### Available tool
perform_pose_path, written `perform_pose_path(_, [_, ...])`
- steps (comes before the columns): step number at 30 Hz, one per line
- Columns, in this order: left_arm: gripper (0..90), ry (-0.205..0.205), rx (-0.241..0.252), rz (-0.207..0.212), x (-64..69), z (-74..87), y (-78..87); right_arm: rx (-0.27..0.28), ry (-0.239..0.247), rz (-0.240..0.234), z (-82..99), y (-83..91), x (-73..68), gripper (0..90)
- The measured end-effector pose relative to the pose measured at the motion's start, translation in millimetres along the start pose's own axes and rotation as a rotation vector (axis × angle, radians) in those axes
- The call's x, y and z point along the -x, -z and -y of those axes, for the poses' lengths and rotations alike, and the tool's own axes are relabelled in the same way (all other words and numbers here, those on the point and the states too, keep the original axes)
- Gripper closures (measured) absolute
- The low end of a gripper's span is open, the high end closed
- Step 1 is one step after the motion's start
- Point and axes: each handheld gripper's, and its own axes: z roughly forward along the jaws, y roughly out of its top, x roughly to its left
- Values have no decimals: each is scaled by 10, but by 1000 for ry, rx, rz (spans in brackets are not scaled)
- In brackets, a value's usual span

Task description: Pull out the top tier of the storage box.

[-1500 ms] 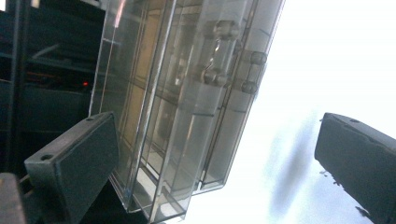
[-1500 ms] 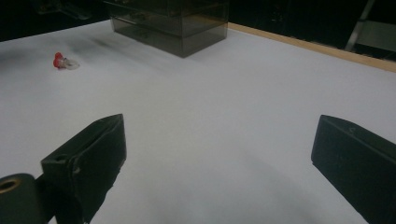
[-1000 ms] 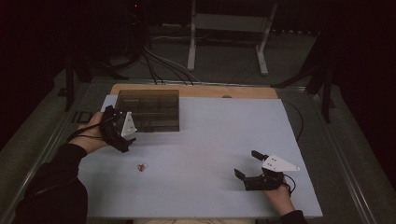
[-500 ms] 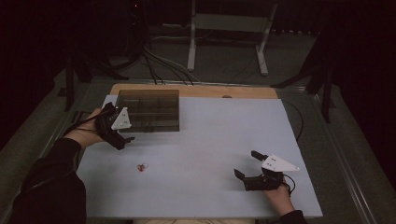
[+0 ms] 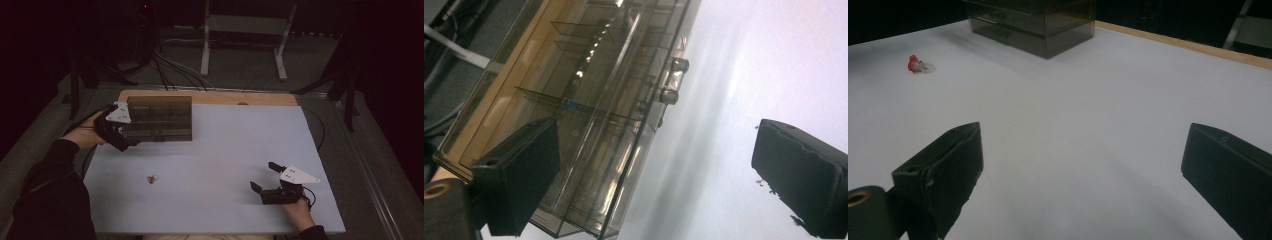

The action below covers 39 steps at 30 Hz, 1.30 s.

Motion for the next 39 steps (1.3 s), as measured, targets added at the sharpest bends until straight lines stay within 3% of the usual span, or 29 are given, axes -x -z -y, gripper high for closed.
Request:
perform_pose_path(1, [71, 51, 4, 28, -46, -2, -6, -1, -1, -2, 1, -4, -2, 30])
perform_pose_path(4, [81, 71, 6, 46, -60, -3, -32, -2, -1, -4, 3, -5, -2, 30])
perform_pose_path(10, [112, 62, 10, 78, -68, 19, -101, 1, -5, -6, 5, -6, 1, 30])
perform_pose_path(11, [122, 62, 12, 70, -63, 24, -110, 2, -6, -6, 6, -8, 3, 30])
perform_pose_path(12, [198, 62, 12, 70, -63, 24, -110, 2, -6, -6, 6, -8, 3, 30])
perform_pose_path(13, [198, 63, 27, 35, -57, 40, -121, 3, -7, -6, 6, -7, 4, 30])
perform_pose_path(15, [318, 41, 34, -13, -50, 55, -129, 3, -9, -7, 7, -7, 5, 30])
perform_pose_path(19, [372, 14, 8, -43, -44, 54, -167, 2, -9, -9, 8, -9, 6, 30])
perform_pose_path(25, [497, -51, -41, -52, -34, 44, -237, 2, -8, -9, 7, -8, 6, 30])
perform_pose_path(28, [558, -85, -64, -38, -37, 62, -286, 4, -10, -9, 6, -2, 6, 30])
perform_pose_path(39, [705, -64, -88, 17, -107, 78, -370, 2, -9, -9, 9, -2, 8, 30])
